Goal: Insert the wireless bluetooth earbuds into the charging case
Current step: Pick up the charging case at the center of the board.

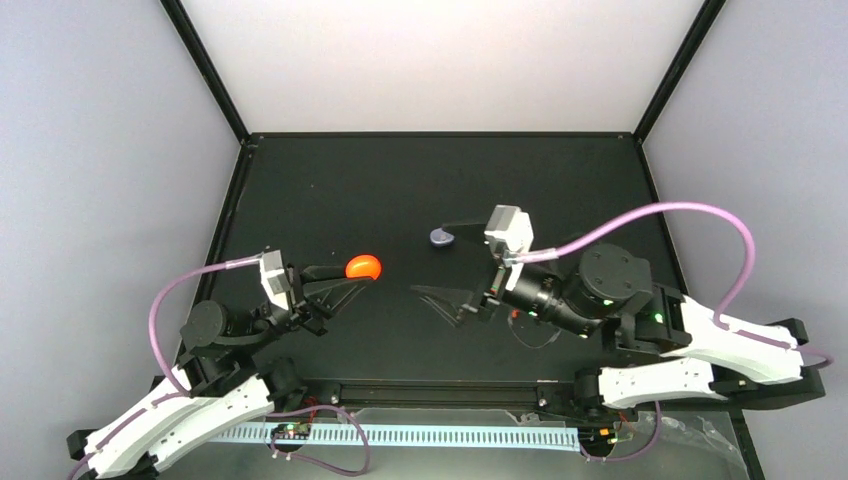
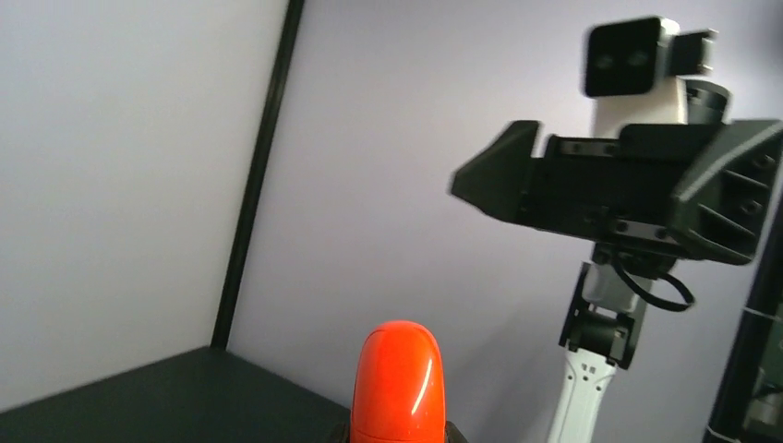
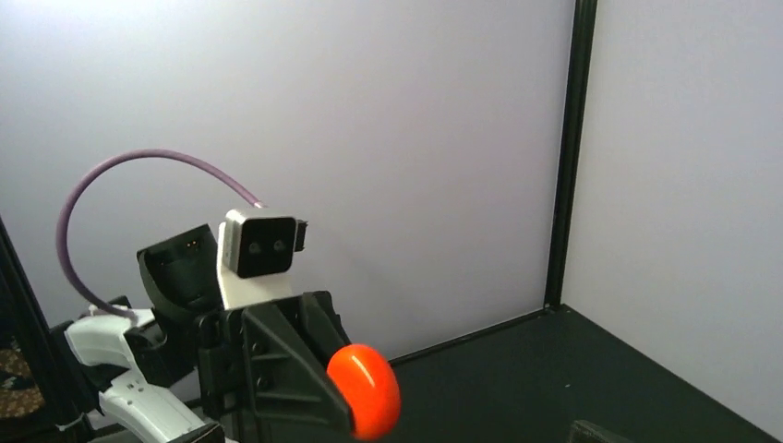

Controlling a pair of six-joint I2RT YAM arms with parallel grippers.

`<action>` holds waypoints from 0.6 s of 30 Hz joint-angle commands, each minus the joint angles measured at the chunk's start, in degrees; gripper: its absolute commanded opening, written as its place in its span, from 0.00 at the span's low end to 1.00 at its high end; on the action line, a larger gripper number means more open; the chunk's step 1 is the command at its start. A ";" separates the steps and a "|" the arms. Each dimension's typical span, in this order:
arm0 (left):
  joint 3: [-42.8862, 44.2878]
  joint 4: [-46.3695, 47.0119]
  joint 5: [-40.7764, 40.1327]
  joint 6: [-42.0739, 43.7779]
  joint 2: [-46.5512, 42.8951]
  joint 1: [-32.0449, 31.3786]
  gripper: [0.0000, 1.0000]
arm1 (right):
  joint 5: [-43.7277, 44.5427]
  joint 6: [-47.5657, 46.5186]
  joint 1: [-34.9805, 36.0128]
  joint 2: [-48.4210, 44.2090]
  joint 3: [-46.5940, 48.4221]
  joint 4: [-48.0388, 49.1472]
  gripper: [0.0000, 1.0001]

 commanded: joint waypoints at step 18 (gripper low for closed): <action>6.20 6.04 26.29 12.43 5.73 -0.38 0.01 | -8.24 4.37 -0.20 10.09 8.23 -8.27 0.98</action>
